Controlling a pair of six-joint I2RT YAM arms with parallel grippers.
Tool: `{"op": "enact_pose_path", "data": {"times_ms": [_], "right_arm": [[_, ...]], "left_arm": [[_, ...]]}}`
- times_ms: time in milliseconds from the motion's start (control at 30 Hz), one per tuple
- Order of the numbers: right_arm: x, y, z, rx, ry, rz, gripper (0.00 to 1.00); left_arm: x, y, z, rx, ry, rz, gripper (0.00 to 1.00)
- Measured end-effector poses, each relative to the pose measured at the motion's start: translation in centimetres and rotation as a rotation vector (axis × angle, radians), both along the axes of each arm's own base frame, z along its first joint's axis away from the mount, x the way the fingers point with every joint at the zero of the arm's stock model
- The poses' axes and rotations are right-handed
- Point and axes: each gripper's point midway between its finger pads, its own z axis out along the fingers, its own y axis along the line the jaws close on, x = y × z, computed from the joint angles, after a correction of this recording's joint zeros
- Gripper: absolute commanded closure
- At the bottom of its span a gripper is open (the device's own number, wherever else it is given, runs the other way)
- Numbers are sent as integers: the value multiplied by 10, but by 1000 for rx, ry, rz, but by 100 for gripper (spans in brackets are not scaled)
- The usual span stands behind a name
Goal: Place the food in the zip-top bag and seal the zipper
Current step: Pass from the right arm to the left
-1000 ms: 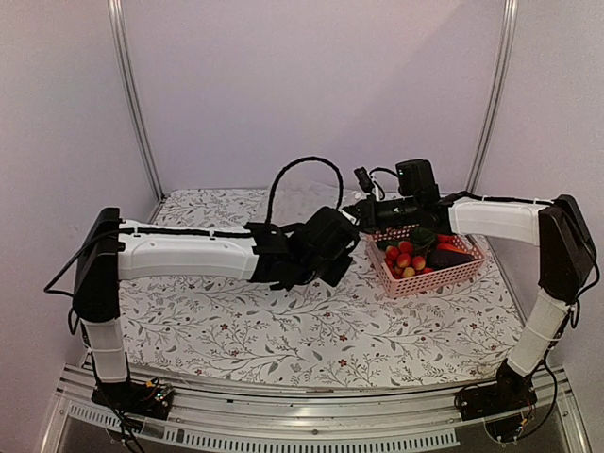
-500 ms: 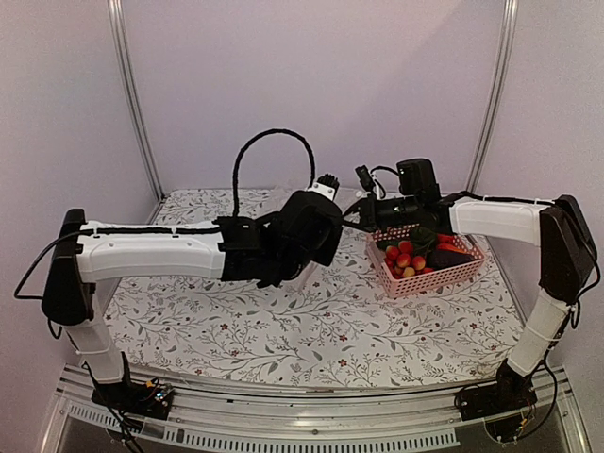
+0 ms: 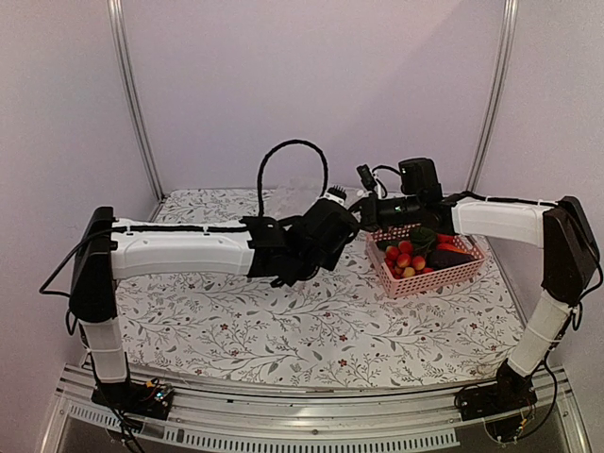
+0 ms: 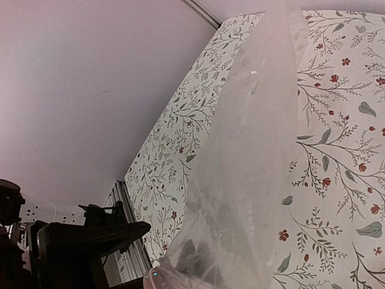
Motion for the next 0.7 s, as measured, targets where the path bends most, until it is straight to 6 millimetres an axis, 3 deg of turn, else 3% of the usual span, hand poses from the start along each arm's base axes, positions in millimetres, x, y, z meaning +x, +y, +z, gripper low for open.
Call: {"op": "enact_pose_path", "data": {"times_ms": [67, 233, 400, 700], "right_arm": [[-1, -1, -2, -3, 4, 0, 100], [-3, -2, -6, -9, 8, 2, 100], [-2, -5, -12, -35, 2, -10, 100], [5, -21, -37, -178, -9, -76, 100]], "left_arm": [[5, 6, 1, 5, -1, 22, 73], [16, 19, 0, 11, 2, 63, 99], [24, 30, 2, 38, -10, 90, 100], [24, 45, 32, 54, -68, 96, 100]]}}
